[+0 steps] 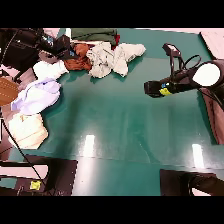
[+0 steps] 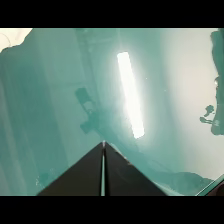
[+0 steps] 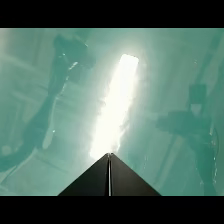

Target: Fold the shirts.

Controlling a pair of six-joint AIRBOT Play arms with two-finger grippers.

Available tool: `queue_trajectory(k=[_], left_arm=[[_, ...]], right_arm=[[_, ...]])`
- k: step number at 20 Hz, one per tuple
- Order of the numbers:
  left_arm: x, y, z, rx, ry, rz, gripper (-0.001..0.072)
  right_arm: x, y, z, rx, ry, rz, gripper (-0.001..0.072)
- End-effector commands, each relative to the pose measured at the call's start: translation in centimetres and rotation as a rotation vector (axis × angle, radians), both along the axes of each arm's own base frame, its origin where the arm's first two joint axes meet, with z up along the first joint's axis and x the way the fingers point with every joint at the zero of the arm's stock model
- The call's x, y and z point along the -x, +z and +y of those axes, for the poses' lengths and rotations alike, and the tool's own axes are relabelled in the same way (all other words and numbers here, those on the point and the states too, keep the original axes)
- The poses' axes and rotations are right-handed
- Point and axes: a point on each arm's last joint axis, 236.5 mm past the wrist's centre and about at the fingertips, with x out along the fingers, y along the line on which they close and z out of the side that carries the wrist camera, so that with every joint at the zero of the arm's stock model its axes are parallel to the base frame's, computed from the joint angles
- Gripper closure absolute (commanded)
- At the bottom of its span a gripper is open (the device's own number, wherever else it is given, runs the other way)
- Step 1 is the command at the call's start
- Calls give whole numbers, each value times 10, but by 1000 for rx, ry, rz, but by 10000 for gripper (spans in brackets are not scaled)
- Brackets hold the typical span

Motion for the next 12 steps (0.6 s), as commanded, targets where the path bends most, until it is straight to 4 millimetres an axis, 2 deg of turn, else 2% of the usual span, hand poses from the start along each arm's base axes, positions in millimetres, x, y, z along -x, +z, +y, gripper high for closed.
queue_trajectory(k=[1,6,8,9,10,12], left_arm=[[0,1,0,-1,1,-2,684],[0,1,0,-1,1,-2,684],[0,1,0,-1,1,-2,684],[0,1,0,-1,1,-2,684],[0,0,0,-1,1,-2,684],[0,1,0,-1,1,-3,684]], right_arm=[[2,-1,-1,6,2,9,681],[6,-3,-2,12,7,26,681],[1,-1,0,3,1,5,671],[-6,2,0,-6,-8,-20,467],[-18,7,-1,-17,-19,-73,-8],[-49,16,1,-47,-33,-186,4]])
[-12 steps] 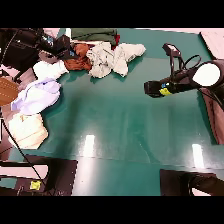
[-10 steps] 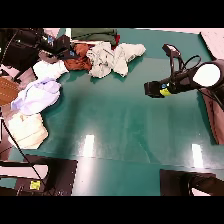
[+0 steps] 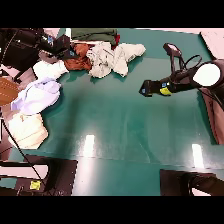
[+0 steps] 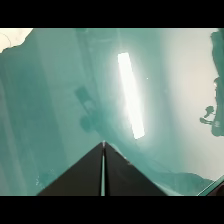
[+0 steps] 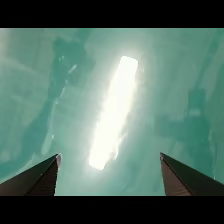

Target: Fold the shirts.

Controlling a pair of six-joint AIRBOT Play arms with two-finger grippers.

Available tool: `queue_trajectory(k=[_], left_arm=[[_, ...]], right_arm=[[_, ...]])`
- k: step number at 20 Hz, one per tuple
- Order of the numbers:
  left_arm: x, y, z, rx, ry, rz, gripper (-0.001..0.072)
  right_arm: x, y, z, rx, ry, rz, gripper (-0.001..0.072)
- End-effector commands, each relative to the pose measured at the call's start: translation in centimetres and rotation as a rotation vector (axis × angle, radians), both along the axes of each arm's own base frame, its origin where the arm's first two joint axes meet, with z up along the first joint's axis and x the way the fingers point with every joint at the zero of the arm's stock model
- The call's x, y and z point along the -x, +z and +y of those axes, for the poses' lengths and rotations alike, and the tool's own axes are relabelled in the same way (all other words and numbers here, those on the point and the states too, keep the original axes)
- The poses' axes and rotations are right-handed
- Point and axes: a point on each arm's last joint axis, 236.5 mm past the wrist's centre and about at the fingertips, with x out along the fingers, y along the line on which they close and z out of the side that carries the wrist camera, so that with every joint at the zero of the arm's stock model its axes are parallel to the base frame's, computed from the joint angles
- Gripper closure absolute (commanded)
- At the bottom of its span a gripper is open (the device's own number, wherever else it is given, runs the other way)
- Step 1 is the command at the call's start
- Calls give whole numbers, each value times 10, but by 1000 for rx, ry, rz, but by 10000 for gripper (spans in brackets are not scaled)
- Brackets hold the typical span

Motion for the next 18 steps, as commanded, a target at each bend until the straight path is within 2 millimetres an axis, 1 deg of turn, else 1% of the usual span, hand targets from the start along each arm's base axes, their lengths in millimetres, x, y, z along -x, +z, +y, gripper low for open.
queue_trajectory(k=[1,2,3,6,7,9,11,12,14,15,18], left_arm=[[0,1,0,0,0,-2,684],[0,1,0,0,0,-2,684],[0,1,0,0,0,-2,685],[0,1,0,0,0,-2,684],[-1,1,0,0,1,-4,685],[-3,2,0,2,7,-12,684],[-4,3,1,3,11,-17,684],[-4,3,1,3,11,-17,684],[-7,5,0,9,19,-28,685],[-11,8,1,17,31,-46,684],[-28,18,5,30,83,-111,684]], right_arm=[[-48,9,0,-43,-46,-148,4],[-67,0,-6,-39,-68,-148,5],[-86,-7,-6,-50,-63,-149,5],[-156,-27,5,-155,-44,-160,13],[-177,-40,9,-191,-47,-143,13],[-207,-70,23,-228,-26,-94,13],[-224,-102,34,-228,-4,-64,13],[-226,-117,39,-243,-11,-44,13],[-223,-141,49,-334,-55,-1,14],[-223,-150,53,-373,-69,3,14],[-232,-167,69,-405,-61,-12,14]])
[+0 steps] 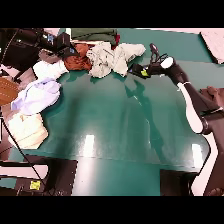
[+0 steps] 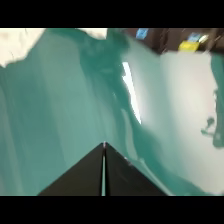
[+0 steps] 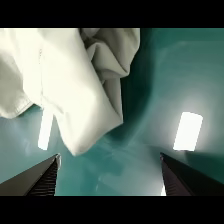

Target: Fold the shirts.

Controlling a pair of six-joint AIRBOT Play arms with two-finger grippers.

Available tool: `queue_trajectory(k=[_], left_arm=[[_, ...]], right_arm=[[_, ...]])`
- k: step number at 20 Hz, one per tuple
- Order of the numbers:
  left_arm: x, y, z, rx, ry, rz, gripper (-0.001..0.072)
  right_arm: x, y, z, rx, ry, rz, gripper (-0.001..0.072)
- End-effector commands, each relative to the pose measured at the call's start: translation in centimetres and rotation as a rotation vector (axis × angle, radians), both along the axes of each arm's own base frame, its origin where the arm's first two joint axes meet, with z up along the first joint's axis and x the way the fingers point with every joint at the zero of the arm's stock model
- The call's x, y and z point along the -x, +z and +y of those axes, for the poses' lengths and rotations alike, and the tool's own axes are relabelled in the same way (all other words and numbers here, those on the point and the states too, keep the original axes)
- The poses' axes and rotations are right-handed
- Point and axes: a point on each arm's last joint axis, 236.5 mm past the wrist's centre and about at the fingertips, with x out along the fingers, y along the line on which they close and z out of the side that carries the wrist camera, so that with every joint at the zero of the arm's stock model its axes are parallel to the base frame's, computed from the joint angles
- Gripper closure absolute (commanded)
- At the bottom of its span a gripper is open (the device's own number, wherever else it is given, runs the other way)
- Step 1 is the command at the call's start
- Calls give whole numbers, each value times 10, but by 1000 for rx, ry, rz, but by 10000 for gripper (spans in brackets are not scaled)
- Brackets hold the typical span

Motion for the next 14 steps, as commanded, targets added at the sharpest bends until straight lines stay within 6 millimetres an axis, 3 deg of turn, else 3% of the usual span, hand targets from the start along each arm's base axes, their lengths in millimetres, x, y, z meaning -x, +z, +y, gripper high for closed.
queue_trajectory(k=[1,4,7,8,9,11,14], left_arm=[[-13,9,3,16,40,-54,684],[-11,9,1,22,32,-48,684],[-11,10,0,26,30,-47,684],[-11,10,0,27,30,-48,684],[-11,10,0,29,30,-48,684],[-10,14,-5,55,22,-49,684],[-10,15,-6,55,16,-53,684]], right_arm=[[-12,-20,24,-73,-4,-16,14],[-19,-23,41,-118,-43,-41,19],[-23,-28,43,-166,-86,-51,90],[-25,-26,43,-174,-87,-65,305],[-26,-21,42,-176,-87,-72,696],[-19,-1,37,-186,-46,-64,684],[21,39,19,-88,121,-44,684]])
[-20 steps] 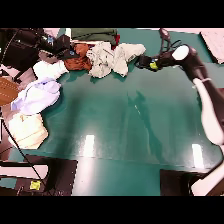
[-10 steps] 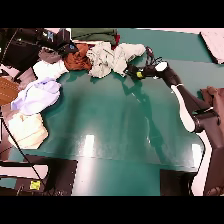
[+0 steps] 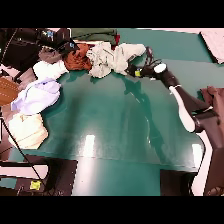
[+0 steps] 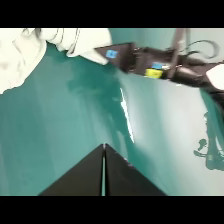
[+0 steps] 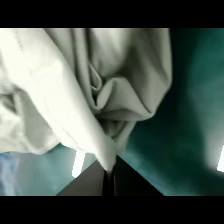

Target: Fold the shirts.

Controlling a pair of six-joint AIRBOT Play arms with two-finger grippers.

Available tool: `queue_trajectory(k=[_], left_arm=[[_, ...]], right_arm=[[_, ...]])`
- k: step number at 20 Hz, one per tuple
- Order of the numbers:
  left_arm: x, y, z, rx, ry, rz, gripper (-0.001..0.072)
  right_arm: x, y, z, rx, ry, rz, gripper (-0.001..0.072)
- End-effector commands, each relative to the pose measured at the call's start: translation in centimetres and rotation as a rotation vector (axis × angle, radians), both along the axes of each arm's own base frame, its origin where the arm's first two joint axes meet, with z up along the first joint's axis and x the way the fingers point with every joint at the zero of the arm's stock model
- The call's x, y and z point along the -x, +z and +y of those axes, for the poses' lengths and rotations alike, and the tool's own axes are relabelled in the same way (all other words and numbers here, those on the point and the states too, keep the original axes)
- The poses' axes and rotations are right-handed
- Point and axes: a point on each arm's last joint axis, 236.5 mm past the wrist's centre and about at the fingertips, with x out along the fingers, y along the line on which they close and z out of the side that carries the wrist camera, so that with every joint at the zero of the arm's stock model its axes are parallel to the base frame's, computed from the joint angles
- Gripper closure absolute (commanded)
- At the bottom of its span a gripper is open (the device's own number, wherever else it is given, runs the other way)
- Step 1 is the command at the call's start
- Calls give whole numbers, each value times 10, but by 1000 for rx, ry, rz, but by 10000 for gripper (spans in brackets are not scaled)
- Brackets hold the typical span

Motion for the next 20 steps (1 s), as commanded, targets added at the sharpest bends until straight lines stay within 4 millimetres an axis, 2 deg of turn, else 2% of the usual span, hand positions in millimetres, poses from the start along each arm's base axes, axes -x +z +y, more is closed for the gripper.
queue_trajectory(k=[1,4,8,10,12,13,14,15,17,20], left_arm=[[1,1,-1,-7,-18,-12,685],[10,-9,0,-44,-52,21,684],[33,-33,6,-117,-106,122,684],[46,-54,4,-120,-141,198,684],[63,-86,-6,-104,-178,300,683],[75,-104,-14,-94,-209,354,631],[87,-121,-25,-83,-235,406,459],[100,-138,-34,-82,-266,459,410],[128,-166,-52,-90,-335,539,409],[163,-191,-74,-76,-422,620,409]], right_arm=[[51,36,-22,127,177,29,684],[127,72,-44,285,325,75,684],[223,135,-33,323,385,23,684],[267,164,-32,301,375,14,684],[309,184,-28,275,389,8,683],[327,187,-26,264,398,19,684],[344,186,-25,256,402,44,684],[356,182,-25,248,397,74,683],[377,166,-31,245,380,150,683],[392,137,-53,297,319,252,681]])
